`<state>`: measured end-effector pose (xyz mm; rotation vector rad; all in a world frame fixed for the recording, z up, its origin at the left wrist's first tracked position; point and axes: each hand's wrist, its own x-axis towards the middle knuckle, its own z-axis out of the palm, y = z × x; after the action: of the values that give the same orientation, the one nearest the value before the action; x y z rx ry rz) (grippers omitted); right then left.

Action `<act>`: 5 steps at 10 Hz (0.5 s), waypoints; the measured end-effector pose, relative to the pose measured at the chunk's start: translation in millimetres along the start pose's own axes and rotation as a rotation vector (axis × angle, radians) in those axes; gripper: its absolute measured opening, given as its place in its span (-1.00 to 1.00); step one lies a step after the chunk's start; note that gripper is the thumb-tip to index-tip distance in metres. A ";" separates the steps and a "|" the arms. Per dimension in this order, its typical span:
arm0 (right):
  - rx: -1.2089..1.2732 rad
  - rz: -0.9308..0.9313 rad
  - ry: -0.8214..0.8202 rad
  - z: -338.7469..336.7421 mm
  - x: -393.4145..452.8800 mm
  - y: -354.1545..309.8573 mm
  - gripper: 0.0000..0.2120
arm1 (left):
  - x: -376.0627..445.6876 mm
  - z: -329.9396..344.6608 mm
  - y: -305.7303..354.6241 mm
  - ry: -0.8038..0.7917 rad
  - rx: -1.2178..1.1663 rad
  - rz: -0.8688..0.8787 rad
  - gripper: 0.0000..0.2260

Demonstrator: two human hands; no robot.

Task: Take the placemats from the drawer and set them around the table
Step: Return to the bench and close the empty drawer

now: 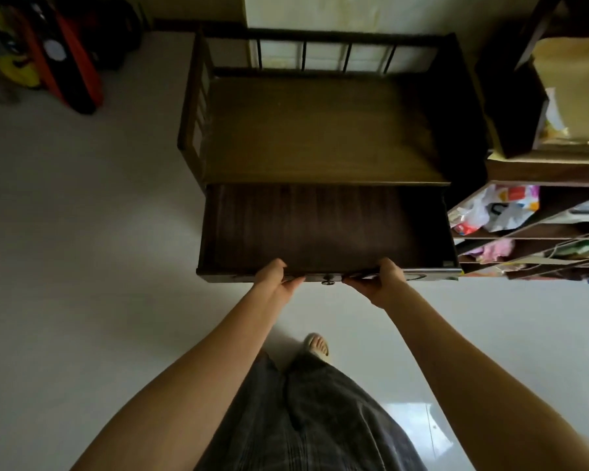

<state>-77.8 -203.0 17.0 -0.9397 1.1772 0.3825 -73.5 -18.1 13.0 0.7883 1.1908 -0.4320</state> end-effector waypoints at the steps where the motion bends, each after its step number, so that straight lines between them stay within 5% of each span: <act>1: -0.031 0.004 0.005 7.6 -3.0 -14.4 -0.73 | -0.1 10.2 14.7 -0.023 0.059 0.019 -0.66; 5: -0.108 0.005 -0.065 44.6 15.6 -68.8 -0.80 | 17.7 52.6 57.7 -0.071 0.411 0.141 -0.91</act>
<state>3.3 -211.0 35.3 -1.0105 1.1089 0.4813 5.9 -16.8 22.7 1.1925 0.9843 -0.5922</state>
